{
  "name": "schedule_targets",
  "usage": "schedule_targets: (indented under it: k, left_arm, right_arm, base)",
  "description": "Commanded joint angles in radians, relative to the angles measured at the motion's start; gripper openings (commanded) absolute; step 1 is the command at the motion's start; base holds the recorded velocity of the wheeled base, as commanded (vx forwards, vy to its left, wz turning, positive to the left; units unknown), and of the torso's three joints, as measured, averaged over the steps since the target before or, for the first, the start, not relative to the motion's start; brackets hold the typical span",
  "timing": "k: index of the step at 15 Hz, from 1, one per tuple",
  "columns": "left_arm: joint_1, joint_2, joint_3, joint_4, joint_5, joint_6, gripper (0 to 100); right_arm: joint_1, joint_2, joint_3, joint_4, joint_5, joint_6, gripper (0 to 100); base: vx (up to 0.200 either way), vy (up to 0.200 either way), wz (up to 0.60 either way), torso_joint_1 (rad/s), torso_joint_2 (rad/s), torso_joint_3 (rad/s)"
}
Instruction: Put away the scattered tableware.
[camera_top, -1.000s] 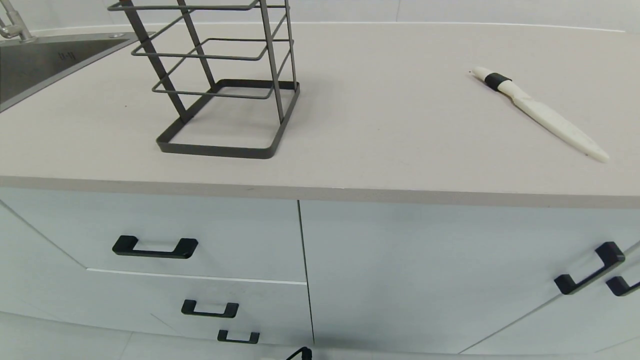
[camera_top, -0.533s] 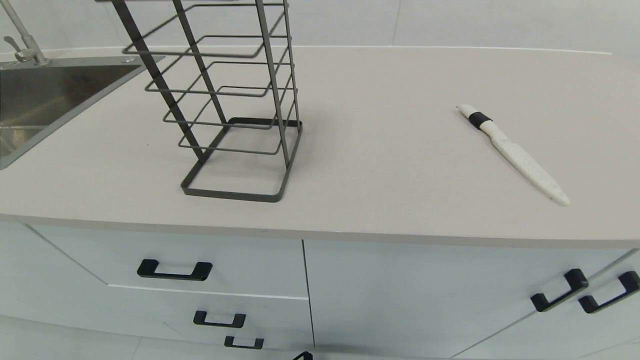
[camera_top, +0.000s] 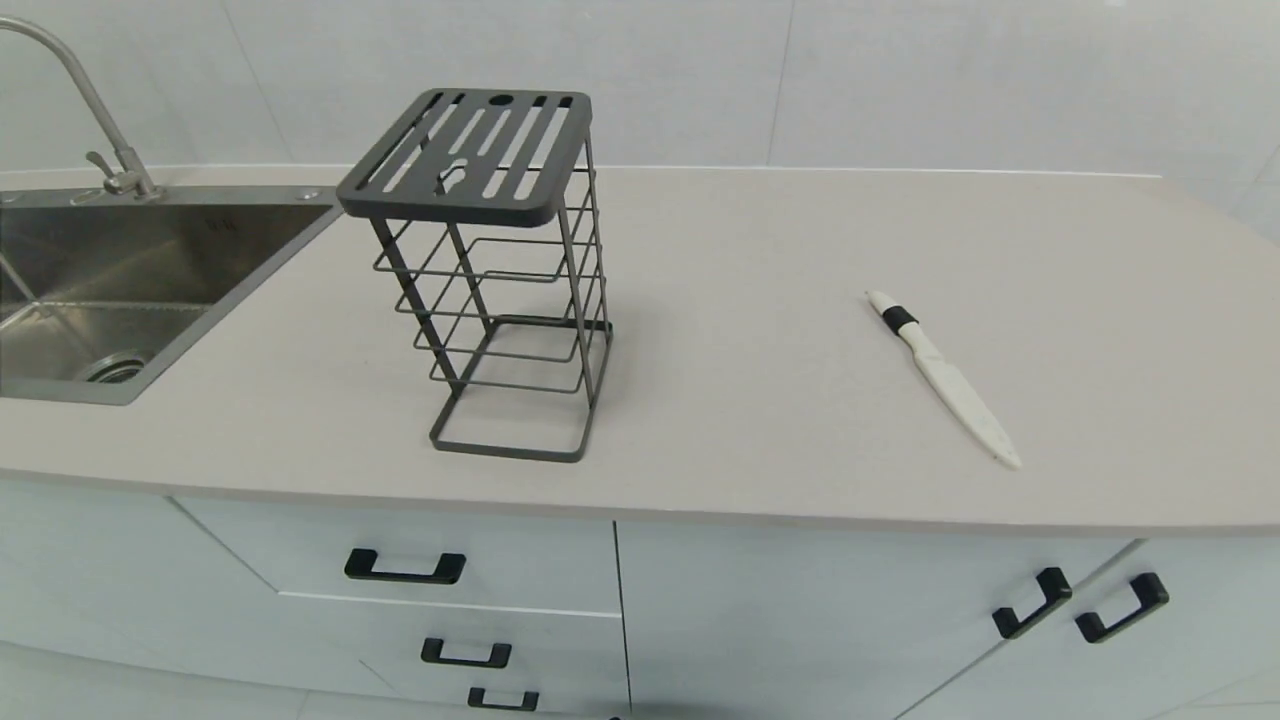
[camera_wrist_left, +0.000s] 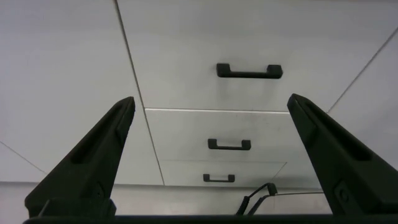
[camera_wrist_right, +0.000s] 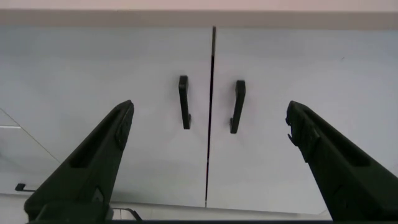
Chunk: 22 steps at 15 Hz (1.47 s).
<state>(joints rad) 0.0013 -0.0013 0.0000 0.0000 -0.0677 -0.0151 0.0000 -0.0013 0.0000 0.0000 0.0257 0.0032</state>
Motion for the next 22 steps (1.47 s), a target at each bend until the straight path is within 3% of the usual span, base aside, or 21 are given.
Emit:
schedule_targets:
  k: [1, 22]
  left_arm:
    - [0.000, 0.001, 0.000, 0.000, 0.000, 0.000, 100]
    - [0.000, 0.001, 0.000, 0.000, 0.008, -0.013, 100]
  right_arm:
    - [0.000, 0.001, 0.000, 0.000, 0.000, 0.000, 100]
    - [0.000, 0.001, 0.000, 0.000, -0.001, 0.000, 100]
  base:
    - [0.000, 0.000, 0.00, 0.413, -0.48, -0.242]
    - [0.000, 0.000, 0.00, 0.276, -0.51, -0.249]
